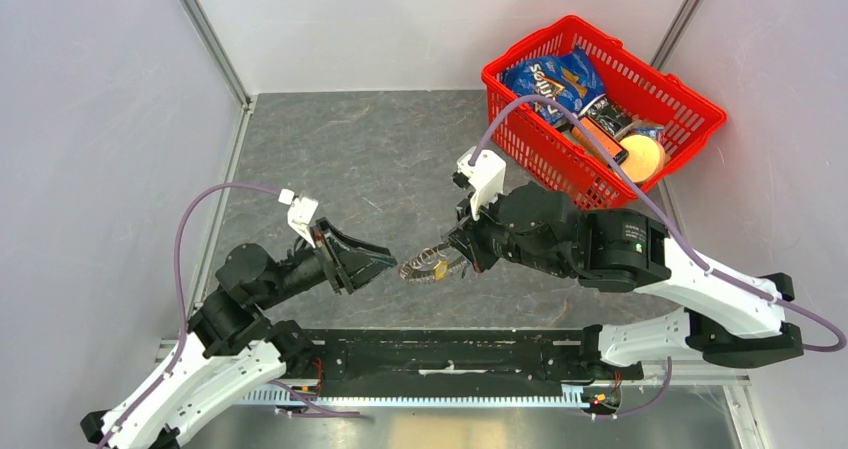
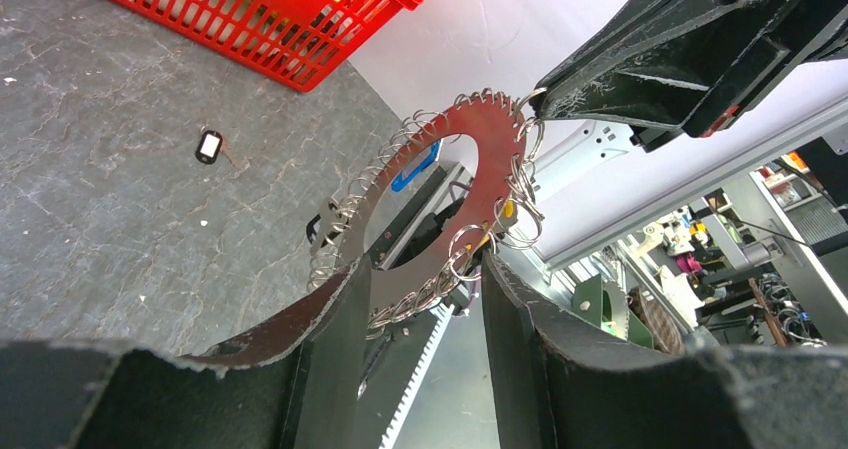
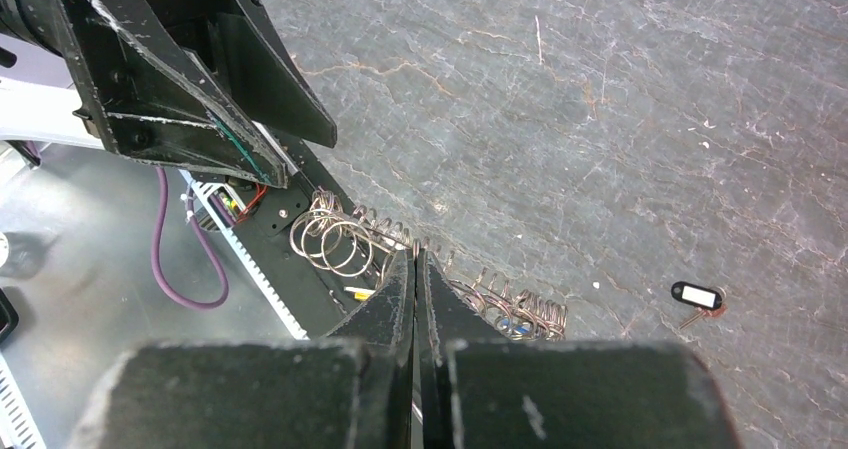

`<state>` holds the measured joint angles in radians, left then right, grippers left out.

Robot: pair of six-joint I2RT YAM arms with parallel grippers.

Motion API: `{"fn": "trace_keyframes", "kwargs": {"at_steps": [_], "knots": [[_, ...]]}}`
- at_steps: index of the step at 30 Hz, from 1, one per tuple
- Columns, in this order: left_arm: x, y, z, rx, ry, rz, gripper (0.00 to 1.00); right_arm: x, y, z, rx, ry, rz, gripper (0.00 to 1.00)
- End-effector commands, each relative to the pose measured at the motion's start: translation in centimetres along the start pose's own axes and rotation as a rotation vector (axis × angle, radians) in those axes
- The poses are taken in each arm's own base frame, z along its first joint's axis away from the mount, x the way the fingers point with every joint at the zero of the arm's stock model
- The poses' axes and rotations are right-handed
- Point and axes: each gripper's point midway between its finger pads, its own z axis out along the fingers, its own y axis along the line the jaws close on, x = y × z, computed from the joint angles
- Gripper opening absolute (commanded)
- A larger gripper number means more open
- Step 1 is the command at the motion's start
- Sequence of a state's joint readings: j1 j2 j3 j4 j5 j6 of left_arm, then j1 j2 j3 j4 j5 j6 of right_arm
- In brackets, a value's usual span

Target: Put the keys on the keyring

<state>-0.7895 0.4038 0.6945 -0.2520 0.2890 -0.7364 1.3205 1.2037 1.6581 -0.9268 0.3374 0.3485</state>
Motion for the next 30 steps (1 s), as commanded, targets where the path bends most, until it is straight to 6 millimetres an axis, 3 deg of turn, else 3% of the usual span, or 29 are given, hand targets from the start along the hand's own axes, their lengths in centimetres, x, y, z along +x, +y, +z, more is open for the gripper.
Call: {"fn": "trace_keyframes", "kwargs": {"at_steps": [1, 12, 30], "knots": [[-1.7, -1.7, -0.5, 0.036, -0.053, -0.012, 0.52, -2.8, 0.8, -1.2, -0.034, -0.083, 0.04, 0.0], [-1.5, -1.6, -1.0, 0.044, -0.064, -0.021, 0.52, -4.6, 0.4, -2.0, -0.008, -0.135, 0.099, 0.0], [-3.1, -3.1, -2.4, 0.225, -0.282, -0.155, 0.52, -10.0, 0.6, -6.1, -0.047, -0.273, 0.183, 0.0]]}}
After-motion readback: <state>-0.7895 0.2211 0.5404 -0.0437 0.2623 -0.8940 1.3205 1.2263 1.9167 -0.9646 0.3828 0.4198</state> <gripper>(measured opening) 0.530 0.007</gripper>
